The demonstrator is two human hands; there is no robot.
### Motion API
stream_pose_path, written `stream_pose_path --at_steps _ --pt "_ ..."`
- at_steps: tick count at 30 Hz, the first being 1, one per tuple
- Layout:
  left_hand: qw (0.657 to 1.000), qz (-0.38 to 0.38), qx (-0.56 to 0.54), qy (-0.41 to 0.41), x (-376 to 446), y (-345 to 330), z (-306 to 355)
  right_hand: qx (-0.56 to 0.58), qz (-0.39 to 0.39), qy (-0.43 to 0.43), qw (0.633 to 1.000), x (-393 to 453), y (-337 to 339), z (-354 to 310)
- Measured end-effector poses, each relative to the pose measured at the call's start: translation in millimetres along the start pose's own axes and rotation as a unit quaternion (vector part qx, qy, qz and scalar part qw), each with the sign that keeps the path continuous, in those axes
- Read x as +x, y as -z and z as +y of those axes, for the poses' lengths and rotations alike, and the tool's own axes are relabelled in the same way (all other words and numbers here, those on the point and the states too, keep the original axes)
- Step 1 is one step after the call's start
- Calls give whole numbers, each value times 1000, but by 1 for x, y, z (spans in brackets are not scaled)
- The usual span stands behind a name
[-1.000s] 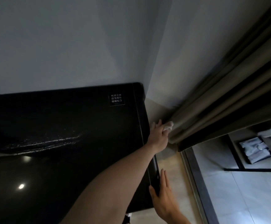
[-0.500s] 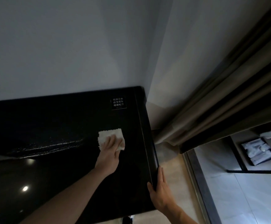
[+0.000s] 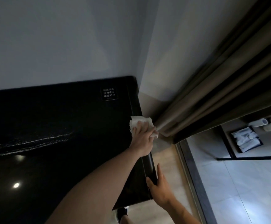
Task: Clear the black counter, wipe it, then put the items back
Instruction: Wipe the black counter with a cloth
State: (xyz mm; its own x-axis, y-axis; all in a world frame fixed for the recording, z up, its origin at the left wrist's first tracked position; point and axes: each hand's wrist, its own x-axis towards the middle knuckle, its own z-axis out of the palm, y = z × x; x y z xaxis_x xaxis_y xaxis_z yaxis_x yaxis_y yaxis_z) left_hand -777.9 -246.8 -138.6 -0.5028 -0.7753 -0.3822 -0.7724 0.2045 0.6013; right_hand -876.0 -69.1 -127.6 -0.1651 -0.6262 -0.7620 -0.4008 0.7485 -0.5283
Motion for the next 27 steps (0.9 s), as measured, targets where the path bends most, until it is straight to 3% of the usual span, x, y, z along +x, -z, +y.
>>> stream_pose_path --at_steps 4,7,10,13,18,25,27 --pt "981 -73 171 -61 -25 -1 -13 -21 75 2 997 -7 24 2" --pt "978 -95 169 -77 -49 10 -21 -40 126 41 990 -2 40 -16" --pt "985 -34 152 -67 -78 27 -29 -76 148 105 981 9 44 -55" --pt "990 26 132 34 -117 42 -59 -150 130 162 967 24 33 -96" --pt "975 26 104 195 -215 49 -168 -272 62 201 939 57 -5 -128" --pt "922 76 30 379 -341 57 -258 -345 131 133 920 73 -49 -121" --pt "914 79 20 398 -363 60 -274 -335 142 105 925 71 -66 -131"
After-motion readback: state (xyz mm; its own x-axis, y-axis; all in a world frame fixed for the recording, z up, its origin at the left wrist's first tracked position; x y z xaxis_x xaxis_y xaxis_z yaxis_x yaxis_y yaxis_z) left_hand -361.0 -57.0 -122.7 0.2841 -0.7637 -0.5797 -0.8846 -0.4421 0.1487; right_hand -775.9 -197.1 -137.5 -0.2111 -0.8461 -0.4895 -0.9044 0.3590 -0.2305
